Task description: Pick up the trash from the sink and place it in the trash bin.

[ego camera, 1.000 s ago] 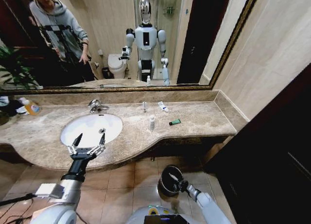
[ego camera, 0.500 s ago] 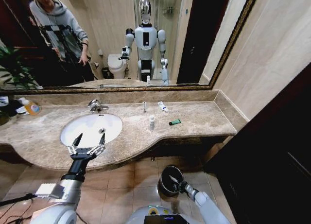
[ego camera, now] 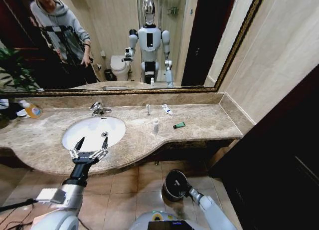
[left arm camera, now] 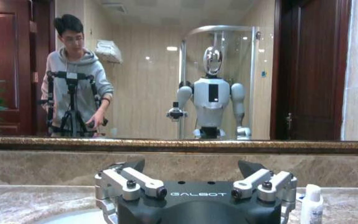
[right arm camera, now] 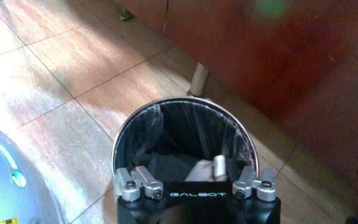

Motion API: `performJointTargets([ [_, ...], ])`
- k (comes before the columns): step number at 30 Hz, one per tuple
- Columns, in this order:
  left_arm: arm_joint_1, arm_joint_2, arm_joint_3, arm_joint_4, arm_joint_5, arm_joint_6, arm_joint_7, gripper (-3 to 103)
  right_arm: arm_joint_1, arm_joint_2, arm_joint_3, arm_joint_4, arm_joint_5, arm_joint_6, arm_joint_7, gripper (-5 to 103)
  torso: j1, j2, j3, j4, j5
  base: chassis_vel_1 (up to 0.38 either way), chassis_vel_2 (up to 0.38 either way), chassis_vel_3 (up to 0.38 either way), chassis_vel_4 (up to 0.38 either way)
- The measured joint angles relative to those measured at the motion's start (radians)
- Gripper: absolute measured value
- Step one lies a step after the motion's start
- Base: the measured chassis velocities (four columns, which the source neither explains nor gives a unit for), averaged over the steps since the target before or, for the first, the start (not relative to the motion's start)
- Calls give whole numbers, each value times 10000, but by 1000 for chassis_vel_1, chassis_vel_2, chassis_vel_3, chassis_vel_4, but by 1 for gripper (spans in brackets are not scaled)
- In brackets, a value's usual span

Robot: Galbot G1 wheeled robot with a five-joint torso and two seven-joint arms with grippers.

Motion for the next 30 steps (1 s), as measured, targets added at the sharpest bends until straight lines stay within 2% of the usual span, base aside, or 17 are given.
performJointTargets([
  [1, 0, -1, 0, 0, 0, 0, 0, 100, -11, 0, 2, 20, 4, -1, 0, 84, 0, 0, 0, 0, 0, 0, 0, 0, 0],
  [3, 0, -1, 0, 0, 0, 0, 0, 100, -16, -1, 4, 29, 10, -2, 0, 84, 0, 0, 0, 0, 0, 0, 0, 0, 0],
  [6, 0, 0, 0, 0, 0, 0, 0, 100, -39, -18, 5, 92, 34, -3, 0, 98, 0, 0, 0, 0, 0, 0, 0, 0, 0],
  [11, 0, 0, 0, 0, 0, 0, 0, 100, -90, -45, 2, 217, 134, -82, -10, 100, 0, 0, 0, 0, 0, 0, 0, 0, 0],
  [16, 0, 0, 0, -1, 0, 0, 0, 100, -209, -105, -64, 403, 668, -105, 253, 100, 0, 0, 0, 0, 1, 0, 0, 0, 0],
  [19, 0, 0, -1, -1, 0, 0, 0, 100, -528, -276, -205, 1069, 1703, -233, 663, 100, 0, 0, 0, 1, 4, 0, 0, 0, 0],
  [20, 0, 0, -1, -1, 0, 0, 0, 100, -528, -276, -205, 1069, 1703, -233, 663, 100, 0, 0, 0, 1, 4, 0, 0, 0, 0],
  [23, 0, 0, 0, 0, 0, 0, 0, 100, -1332, -823, -174, 2585, 3572, -655, 740, 100, 0, 0, 0, 0, -1, 0, 0, 0, 0],
  [24, 0, 0, 0, 0, 0, 0, 0, 100, -1332, -823, -174, 2585, 3572, -655, 740, 100, 0, 0, 0, 0, -1, 0, 0, 0, 0],
  [27, 0, 0, 0, -1, 0, 0, 0, 100, -2346, -1197, 127, 4473, 5556, -932, 1062, 100, 0, 0, 0, -1, 4, 0, 0, 0, 0],
  [28, 0, 0, 0, -1, 0, 0, 0, 100, -2346, -1197, 127, 4473, 5556, -932, 1062, 100, 0, 0, 0, -1, 4, 0, 0, 0, 0],
  [30, 0, 0, 0, 0, 0, 0, 0, 100, -3258, -1324, 521, 6175, 6793, -1386, 1182, 100, -1, 0, -1, 2, 1, 0, 0, 0, 0],
])
